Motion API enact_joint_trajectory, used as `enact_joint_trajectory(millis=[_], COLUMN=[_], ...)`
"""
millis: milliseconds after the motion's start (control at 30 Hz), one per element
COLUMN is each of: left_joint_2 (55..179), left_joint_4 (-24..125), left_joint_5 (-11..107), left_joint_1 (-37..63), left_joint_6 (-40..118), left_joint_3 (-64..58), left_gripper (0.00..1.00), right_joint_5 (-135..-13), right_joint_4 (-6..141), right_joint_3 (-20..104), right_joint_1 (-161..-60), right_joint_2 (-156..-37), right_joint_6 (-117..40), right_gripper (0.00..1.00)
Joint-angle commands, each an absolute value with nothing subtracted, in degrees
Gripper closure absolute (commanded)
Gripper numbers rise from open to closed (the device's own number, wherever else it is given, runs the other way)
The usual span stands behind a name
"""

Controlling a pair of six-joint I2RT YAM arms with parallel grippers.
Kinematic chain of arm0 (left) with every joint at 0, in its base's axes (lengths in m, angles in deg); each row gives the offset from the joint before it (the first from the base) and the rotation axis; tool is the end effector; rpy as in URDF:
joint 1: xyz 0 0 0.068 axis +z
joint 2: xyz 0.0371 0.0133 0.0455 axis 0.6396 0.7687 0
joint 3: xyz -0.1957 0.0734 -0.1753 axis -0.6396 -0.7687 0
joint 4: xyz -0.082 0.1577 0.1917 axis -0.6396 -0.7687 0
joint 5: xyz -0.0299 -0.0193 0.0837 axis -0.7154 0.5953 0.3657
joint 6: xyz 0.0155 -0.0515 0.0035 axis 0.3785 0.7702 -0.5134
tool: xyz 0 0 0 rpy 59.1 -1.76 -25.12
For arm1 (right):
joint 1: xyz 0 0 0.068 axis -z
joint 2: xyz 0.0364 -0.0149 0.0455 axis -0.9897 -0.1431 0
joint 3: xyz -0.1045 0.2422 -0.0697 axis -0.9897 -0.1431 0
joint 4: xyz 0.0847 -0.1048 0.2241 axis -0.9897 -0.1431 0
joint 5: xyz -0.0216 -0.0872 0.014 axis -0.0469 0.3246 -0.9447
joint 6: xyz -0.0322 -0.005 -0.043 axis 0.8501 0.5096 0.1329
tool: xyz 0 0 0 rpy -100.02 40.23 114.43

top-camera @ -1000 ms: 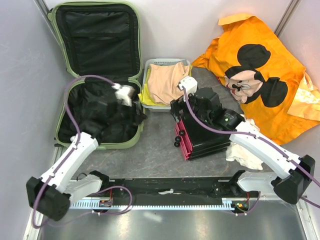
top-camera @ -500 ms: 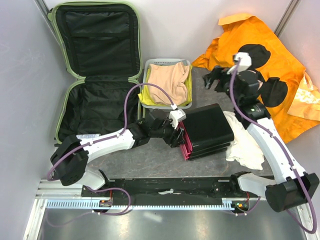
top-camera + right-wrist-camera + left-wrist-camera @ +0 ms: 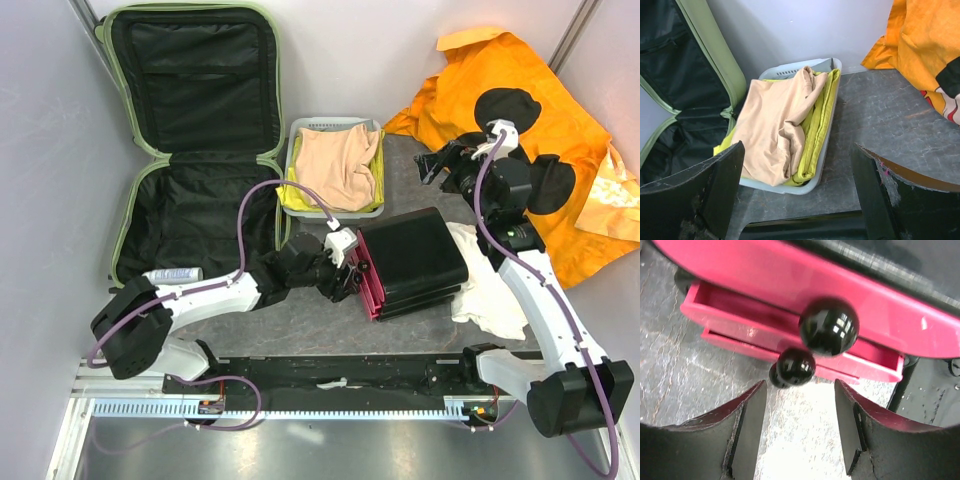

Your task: Open, take out, and arrange the luggage

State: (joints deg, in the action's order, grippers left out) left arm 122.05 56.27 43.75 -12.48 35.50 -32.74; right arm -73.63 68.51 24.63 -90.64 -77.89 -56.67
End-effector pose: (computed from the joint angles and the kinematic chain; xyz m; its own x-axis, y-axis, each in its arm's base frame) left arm 0.1777 -0.2422 0.2159 -0.4299 0.3270 -0.8416 0.8354 0.4976 -0.2334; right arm 0.2526 0.0442 0.3817 -0.1798 0.3951 -0.9009 -0.2273 0.8743 0.4289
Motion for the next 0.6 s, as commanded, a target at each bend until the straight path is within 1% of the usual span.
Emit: enact_joint_trajectory(millis=[0, 67, 133, 267, 367, 467, 500, 567], left_joint_2=[120.35, 122.63, 124.13, 127.21, 127.91, 127.65, 127.48, 127.04], left_joint_4=[62.18, 62.27, 62.27, 61.31, 60.87, 60.87, 60.78, 60.17], left_joint_5=[44.49, 43.35, 43.17, 43.08, 42.82, 43.34, 43.95, 44.92], left_joint_1=[-12.53, -12.53, -12.53, -12.53, -12.53, -12.53, -12.53, -12.44], left_joint_6=[33.77, 32.98, 32.28, 31.05, 30.34, 29.90, 29.82, 29.99], left_joint_3=[-33.67, -32.27, -30.69, -28.40, -27.34, -27.17, -27.17, -27.43], left_gripper=[0.37, 0.38, 0.42, 0.43, 0.46, 0.56, 0.64, 0.72], right_joint_5=[-76.38, -76.91, -77.35, -77.53, -77.53, -77.53, -77.44, -77.70], right_joint_4=[74.19, 75.42, 75.60, 75.60, 75.86, 76.48, 76.56, 76.74], right_joint_3=[23.55, 23.19, 23.10, 22.93, 22.84, 22.31, 22.22, 22.22], right_joint_1=[-90.21, -90.21, -90.30, -90.12, -90.12, -90.12, -90.03, -90.03], right_joint_2=[-76.04, -76.30, -76.30, -75.51, -74.90, -74.72, -74.72, -74.89], right_joint_6=[-59.31, -59.67, -59.84, -59.76, -59.76, -59.84, -59.93, -59.93], right_gripper=[0.07, 0.07, 0.07, 0.07, 0.07, 0.07, 0.07, 0.07])
